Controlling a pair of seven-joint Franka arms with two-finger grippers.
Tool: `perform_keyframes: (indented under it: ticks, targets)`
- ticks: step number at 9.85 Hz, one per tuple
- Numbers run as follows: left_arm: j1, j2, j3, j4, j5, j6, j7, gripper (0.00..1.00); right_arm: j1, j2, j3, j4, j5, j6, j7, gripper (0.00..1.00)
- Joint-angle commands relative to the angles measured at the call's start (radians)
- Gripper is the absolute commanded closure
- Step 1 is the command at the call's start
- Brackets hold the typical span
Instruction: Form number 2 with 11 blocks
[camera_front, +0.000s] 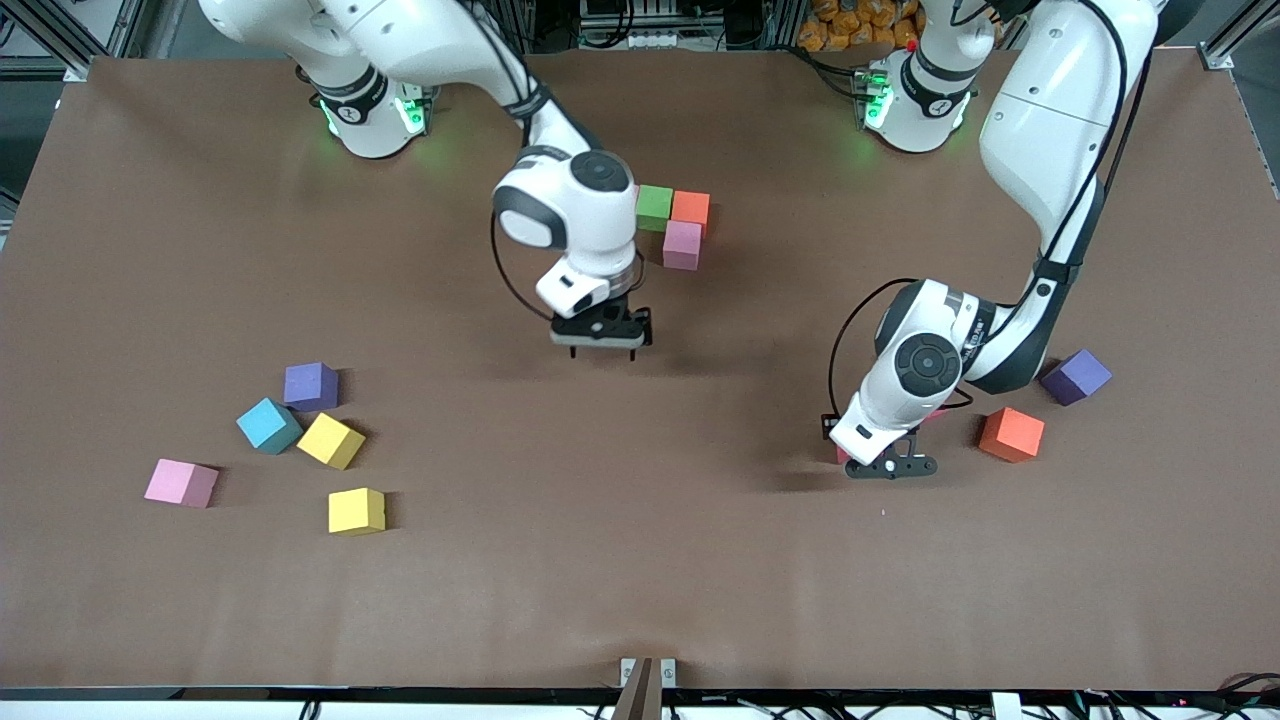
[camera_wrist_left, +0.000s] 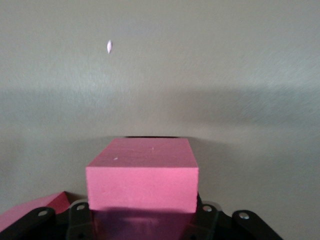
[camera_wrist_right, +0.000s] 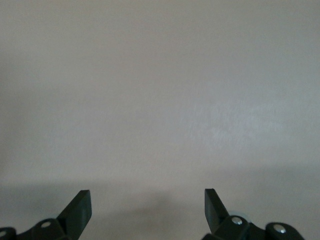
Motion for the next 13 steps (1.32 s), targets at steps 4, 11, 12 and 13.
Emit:
perform_keyframes:
  ticks: [4, 11, 12, 13]
  targets:
    - [-0.057, -0.05, -0.13, -0.001, -0.041, -0.063, -0.192, 1.0, -0.281, -0.017, 0.126, 0.054, 0.004, -0.121, -0.396, 0.0]
    - [-0.221, -0.024, -0.248, -0.016, -0.038, -0.072, -0.414, 1.0, -0.533, -0.035, 0.117, 0.064, 0.257, -0.174, -0.978, 0.0]
    - [-0.242, -0.017, -0.249, -0.021, -0.031, -0.072, -0.414, 1.0, -0.545, -0.026, 0.088, 0.085, 0.259, -0.171, -1.078, 0.0]
    - [-0.255, -0.017, -0.249, -0.041, -0.026, -0.072, -0.411, 1.0, -0.548, -0.018, 0.056, 0.102, 0.268, -0.166, -1.155, 0.0]
